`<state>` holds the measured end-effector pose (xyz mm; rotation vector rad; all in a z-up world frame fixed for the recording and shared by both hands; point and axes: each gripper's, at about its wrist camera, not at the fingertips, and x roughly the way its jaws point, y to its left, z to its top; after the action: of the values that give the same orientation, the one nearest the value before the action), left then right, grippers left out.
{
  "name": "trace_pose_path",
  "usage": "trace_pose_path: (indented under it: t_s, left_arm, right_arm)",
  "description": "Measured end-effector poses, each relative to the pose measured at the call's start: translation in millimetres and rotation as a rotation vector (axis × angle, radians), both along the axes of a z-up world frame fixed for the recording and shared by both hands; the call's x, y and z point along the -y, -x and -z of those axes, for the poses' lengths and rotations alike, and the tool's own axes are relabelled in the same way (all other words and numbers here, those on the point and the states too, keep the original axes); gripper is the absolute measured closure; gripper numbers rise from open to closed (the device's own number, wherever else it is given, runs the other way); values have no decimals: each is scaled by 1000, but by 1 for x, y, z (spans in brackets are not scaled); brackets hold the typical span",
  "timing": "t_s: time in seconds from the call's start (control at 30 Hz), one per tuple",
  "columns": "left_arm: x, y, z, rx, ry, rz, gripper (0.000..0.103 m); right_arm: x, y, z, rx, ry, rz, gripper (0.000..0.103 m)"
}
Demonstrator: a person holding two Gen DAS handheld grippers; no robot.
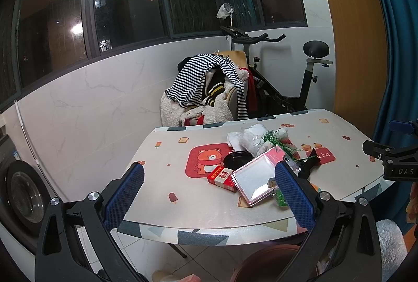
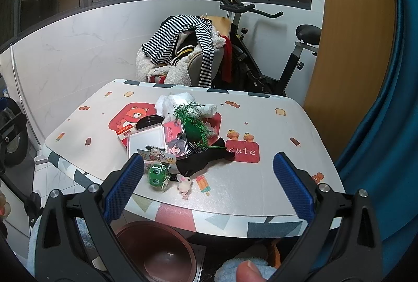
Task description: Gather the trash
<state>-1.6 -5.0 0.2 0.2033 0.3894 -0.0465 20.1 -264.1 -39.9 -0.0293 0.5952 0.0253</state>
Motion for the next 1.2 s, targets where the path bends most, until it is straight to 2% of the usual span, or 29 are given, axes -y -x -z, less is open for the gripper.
trace_pose_path:
  t_s: [0.6,0.63,0.9,1.03,1.2]
  left_arm:
    - [5,3,2,1,3,0,5]
    - [4,5,13,-1,3,2,5]
    - [15,1,23,-13,-28,108,5]
    - [10,-10,38,-77,-5,122,5]
    - [-11,-31,60,-177,82,86,5]
  right_arm:
    - [0,1,1,-1,-3,3,6]
    - [0,1,2,-1,-3,4,6]
    - [3,-3,8,-19,-49,-6,6]
    - [9,-8,19,-38,-78,7,6]
    - [20,-18,44,-101,-145,20,6]
